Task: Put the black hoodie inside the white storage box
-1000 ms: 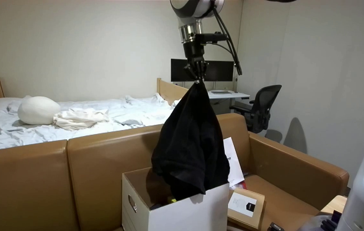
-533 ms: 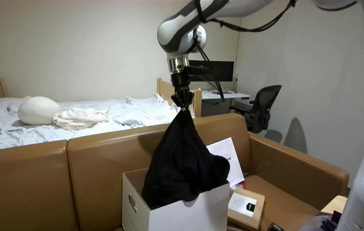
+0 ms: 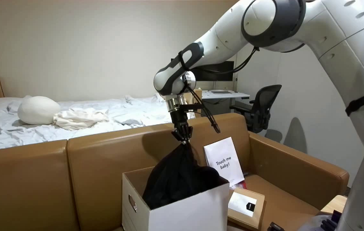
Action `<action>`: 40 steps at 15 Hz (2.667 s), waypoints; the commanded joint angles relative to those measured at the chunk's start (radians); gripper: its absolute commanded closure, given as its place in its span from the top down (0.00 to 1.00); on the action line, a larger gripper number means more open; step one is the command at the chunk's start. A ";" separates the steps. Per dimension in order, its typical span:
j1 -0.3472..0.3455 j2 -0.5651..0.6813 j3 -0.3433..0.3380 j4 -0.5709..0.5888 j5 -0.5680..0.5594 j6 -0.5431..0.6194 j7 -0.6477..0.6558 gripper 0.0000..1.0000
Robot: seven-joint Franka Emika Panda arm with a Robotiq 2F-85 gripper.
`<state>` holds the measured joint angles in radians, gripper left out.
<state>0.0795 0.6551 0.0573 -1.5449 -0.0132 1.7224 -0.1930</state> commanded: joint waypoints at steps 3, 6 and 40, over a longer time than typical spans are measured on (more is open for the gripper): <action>-0.008 0.022 0.007 0.028 -0.006 -0.015 0.011 0.03; -0.039 0.102 0.017 0.113 -0.004 -0.049 -0.088 0.03; 0.059 0.604 0.099 1.005 0.010 -0.442 -0.307 1.00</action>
<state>0.1507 1.3264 0.1446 -0.5334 -0.0390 1.2352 -0.5929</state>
